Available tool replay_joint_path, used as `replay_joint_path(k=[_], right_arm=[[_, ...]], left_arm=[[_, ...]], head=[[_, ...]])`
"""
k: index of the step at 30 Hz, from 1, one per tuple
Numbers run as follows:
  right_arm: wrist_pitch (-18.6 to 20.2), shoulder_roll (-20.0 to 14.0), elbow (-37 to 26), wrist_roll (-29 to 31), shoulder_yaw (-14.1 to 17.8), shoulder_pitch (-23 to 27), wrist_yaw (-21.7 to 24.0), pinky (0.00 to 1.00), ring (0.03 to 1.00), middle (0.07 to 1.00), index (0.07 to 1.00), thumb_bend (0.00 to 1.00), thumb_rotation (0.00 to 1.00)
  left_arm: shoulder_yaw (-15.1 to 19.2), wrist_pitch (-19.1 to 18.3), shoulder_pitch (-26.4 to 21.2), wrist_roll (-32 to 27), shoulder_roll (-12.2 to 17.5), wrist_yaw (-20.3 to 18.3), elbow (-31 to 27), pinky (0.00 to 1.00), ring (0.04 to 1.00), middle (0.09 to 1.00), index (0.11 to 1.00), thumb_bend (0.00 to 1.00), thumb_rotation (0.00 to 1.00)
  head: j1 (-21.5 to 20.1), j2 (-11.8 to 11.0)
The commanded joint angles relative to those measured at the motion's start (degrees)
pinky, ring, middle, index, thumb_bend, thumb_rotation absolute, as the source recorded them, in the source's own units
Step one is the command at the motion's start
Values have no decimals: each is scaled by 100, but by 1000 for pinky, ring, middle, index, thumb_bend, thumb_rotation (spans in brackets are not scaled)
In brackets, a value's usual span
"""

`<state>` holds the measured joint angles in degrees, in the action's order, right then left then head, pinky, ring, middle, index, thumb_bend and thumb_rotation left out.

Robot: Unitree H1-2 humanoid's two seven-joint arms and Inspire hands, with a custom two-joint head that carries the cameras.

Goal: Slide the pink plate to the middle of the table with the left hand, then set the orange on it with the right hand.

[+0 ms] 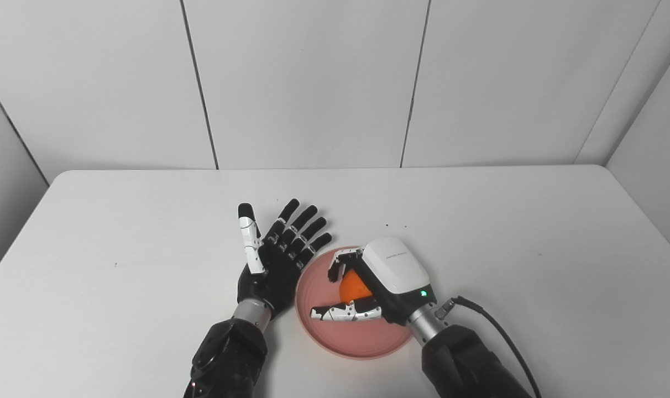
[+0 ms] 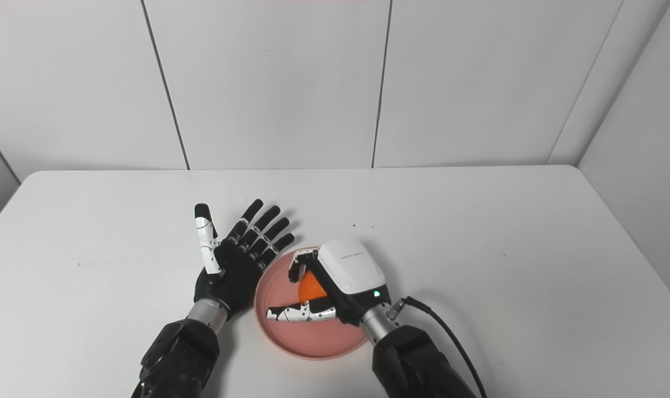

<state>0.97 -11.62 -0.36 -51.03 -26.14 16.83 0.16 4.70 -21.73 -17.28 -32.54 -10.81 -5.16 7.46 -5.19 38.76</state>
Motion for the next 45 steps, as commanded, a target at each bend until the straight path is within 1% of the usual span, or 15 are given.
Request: replay_joint_path(k=[1,5,10,11,12,14,16,17,18,21,24,26,29,37,45], right_arm=[[-272,9,-108,-14,19,86,-186,174,245,343,495,559,690],[-421,4,-126,7,35,45,-392,191,262,366,516,646,698],[-658,-73,-70,-204,10,27,-741,239,307,406,488,746,789],[-688,-92,-64,-283,1,24,-798,265,337,449,572,776,852],[-707,-103,-61,-321,4,9,-833,273,348,464,600,786,874],[-715,-111,-61,-320,11,-18,-840,402,496,615,724,838,931],[-708,-119,-69,-310,12,-40,-811,472,571,674,760,852,951],[-704,-123,-74,-312,10,-47,-799,583,667,750,800,871,978],[-701,-129,-76,-327,5,-53,-796,621,700,776,813,877,987],[-703,-137,-60,-386,-7,-70,-828,832,842,889,882,888,1000],[-708,-137,-56,-443,-10,-78,-866,895,884,924,904,892,1000],[-725,-140,-50,-499,-15,-73,-929,977,939,966,934,884,1000],[-738,-149,-47,-571,-30,-60,-1034,998,973,990,949,875,1000],[-805,-131,-50,-595,23,-30,-1239,1000,984,1000,957,842,1000],[-858,-47,-232,-403,235,18,-1363,995,957,990,954,802,1000]], left_arm=[[13,-255,119,137,-65,222,157,687,786,811,893,844,956],[14,-265,139,108,-57,194,124,706,802,826,902,837,951],[-4,-242,121,137,-38,174,159,731,810,832,903,836,966],[-8,-238,121,137,-35,164,164,739,813,836,907,834,967],[-22,-225,123,154,-26,152,168,742,814,837,908,833,968],[-23,-214,124,156,-24,146,178,766,823,858,909,839,966],[-10,-221,122,126,-25,133,186,771,826,863,906,841,961],[-8,-226,122,114,-23,122,188,786,828,869,910,842,966],[-21,-216,121,121,-10,95,194,791,829,872,912,842,968],[-29,-195,119,120,4,43,219,808,838,884,933,838,984],[-27,-207,124,135,-2,52,209,815,839,882,936,837,985],[-21,-224,127,136,-16,76,202,813,834,874,941,835,991],[-5,-229,134,108,-35,79,195,804,831,869,944,833,984],[15,-207,132,80,-56,71,211,773,822,859,931,832,969],[3,-204,137,176,-65,189,140,769,831,845,905,841,967]], head=[[1,-7],[-9,-2],[-15,-9],[-15,-9],[-16,-9],[-19,-7],[-21,-8],[-21,-8],[-23,-8],[-24,-11],[-25,-7],[-25,-7],[-25,-7],[-31,-7],[-34,-1]])
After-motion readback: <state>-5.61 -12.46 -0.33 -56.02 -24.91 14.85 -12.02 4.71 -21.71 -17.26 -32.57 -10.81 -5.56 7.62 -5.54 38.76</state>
